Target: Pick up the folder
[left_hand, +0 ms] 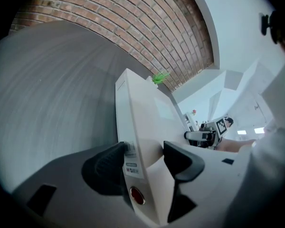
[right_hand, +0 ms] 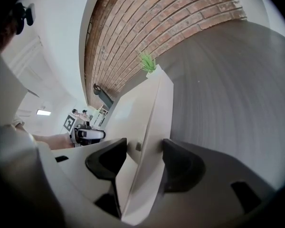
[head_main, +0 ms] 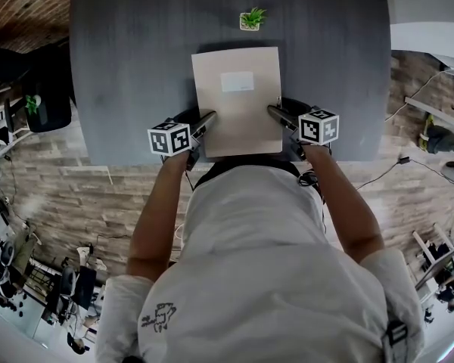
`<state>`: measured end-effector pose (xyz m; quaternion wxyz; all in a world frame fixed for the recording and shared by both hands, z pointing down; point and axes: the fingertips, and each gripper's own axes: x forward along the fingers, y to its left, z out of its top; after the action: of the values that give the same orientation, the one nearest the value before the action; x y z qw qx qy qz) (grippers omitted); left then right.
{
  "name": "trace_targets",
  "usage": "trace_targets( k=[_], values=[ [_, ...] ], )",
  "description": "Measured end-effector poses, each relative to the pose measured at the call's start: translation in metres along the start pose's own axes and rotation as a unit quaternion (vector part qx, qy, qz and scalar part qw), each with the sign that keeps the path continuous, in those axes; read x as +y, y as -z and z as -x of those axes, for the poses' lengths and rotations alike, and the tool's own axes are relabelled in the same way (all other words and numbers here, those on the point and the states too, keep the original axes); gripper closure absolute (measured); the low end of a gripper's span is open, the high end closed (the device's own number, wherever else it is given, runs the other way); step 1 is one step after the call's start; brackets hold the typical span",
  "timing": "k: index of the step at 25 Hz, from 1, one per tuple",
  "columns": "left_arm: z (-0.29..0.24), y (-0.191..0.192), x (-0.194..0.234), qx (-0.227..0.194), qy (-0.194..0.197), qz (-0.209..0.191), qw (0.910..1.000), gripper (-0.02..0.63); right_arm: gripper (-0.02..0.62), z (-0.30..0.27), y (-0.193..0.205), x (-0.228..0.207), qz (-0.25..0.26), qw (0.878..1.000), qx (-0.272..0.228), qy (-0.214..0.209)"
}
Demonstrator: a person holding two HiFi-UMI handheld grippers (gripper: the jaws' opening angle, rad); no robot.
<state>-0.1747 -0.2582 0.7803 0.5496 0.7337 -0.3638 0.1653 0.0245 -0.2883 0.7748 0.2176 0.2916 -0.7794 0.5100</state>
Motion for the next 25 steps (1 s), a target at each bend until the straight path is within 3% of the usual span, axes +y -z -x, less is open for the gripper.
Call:
trace_targets(
  k=[11, 25],
  values=[
    [-0.001, -0.004, -0.004, -0.002, -0.004, -0.008, 1.0000, 0.339, 0.355, 0.001, -0.002, 0.002, -0.003, 1.000, 0.000, 0.016],
    [0.021, -0.012, -0.022, -0.025, -0.008, -0.048, 0.9985, 0.348, 0.357, 0.018, -0.010, 0.025, 0.014, 0.999, -0.031, 0.029]
  ],
)
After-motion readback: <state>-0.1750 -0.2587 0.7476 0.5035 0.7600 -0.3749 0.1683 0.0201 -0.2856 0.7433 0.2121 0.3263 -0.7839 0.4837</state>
